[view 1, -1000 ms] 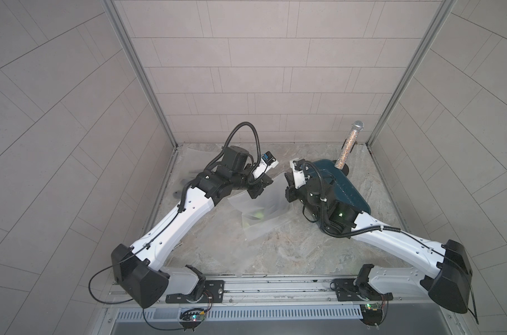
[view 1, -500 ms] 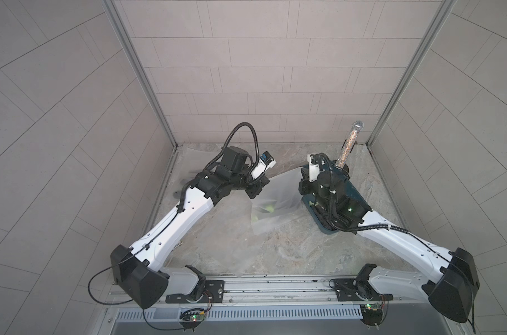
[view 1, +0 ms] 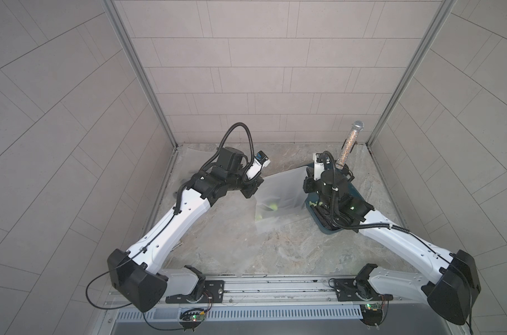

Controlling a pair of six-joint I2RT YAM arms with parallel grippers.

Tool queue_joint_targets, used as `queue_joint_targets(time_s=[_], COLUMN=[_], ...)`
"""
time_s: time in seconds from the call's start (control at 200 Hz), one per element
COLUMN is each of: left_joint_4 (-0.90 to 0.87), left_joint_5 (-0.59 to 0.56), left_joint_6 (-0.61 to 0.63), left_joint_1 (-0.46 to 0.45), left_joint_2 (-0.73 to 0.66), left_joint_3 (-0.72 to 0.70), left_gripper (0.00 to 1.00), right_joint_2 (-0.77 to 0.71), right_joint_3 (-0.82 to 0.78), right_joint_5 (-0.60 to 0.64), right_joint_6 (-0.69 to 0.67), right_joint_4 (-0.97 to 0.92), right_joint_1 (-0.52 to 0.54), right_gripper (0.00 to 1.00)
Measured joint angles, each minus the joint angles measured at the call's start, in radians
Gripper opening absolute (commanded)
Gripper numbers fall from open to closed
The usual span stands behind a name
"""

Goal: Place the eggplant in a zip-top bag and seal the zipper
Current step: Zip the zipper on the zipper food storage bag.

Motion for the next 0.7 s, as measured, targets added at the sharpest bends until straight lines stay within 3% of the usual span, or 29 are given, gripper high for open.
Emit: queue_joint_targets(time_s=[0.7], left_joint_4=[0.01], left_joint_5=[-0.084], left_joint_6=[-0.041], left_joint_1=[0.023], left_joint_2=[-0.019], left_joint_3=[-0.019], left_gripper=[0.09], right_joint_2=[0.001], right_joint_3=[0.0], right_joint_5=[-0.003], right_joint_6=[0.01], right_joint_4=[-0.003], right_joint_1=[-0.003], right_gripper=[0.0])
